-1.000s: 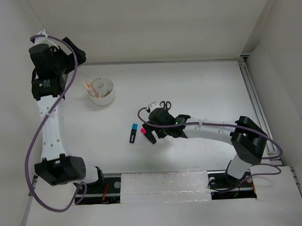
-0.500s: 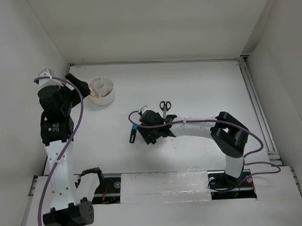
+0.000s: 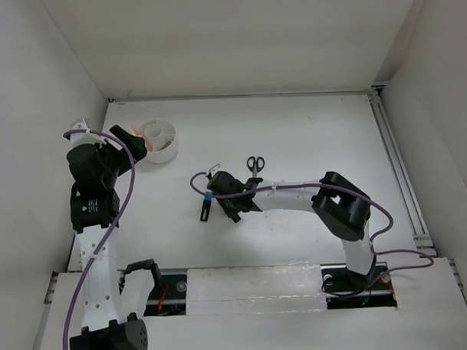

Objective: Sort the stationery into containers
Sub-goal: Pick up the pen from the center of the board.

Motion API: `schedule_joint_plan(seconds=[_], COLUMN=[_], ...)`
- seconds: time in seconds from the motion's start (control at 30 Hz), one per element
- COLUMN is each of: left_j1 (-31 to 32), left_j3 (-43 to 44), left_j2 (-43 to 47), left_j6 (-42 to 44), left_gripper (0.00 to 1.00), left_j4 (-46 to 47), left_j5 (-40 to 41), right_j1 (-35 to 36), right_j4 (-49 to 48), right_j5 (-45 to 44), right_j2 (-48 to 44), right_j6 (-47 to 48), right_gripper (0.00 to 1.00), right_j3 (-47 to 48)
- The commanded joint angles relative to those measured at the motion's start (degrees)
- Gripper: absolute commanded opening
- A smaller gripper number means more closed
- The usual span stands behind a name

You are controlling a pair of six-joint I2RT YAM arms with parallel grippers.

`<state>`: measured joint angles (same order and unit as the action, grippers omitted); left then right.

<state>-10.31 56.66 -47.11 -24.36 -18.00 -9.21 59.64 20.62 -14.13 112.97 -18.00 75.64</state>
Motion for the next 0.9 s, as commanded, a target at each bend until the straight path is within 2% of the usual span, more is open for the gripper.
schedule_joint_plan(seconds=[0.0,0.17,0.3,0.4,0.63,0.87], left_j1=[0.2,0.2,0.2,0.2,0.2,0.2], left_j3=[0.2,-2.3,-8.5,-12.3,-14.5,-15.8], left_j2=[0.2,-0.3,-1.8,-2.4,-1.8,-1.8], left_j6=[-0.2,-1.3,-2.1,-2.9,-2.9,-4.6], left_gripper=[1.0,1.0,1.0,1.0,1.0,1.0], left_j4=[3.6,5.5,7.5,8.9,9.4,11.3], left_j5=[-3.9,-13.4,-28.8,-33.8,-35.1,-36.4], right_j1=[0.4,0.4,0.4,0.4,0.4,1.6], right_j4=[1.8,-0.1,-7.5,-10.1,-11.1,-16.2], right_j5=[-0.7,-2.0,-0.4,0.2,4.9,11.1], right_j2=[1.9,-5.7,-12.5,-13.8,-9.5,-10.0], right_j6=[-1.2,-2.5,-3.0,-3.7,-3.7,-3.7], right_gripper=[0.01,0.0,0.0,0.0,0.0,0.0], right_j3=[0.0,-2.2,-2.9,0.0,12.8,15.1])
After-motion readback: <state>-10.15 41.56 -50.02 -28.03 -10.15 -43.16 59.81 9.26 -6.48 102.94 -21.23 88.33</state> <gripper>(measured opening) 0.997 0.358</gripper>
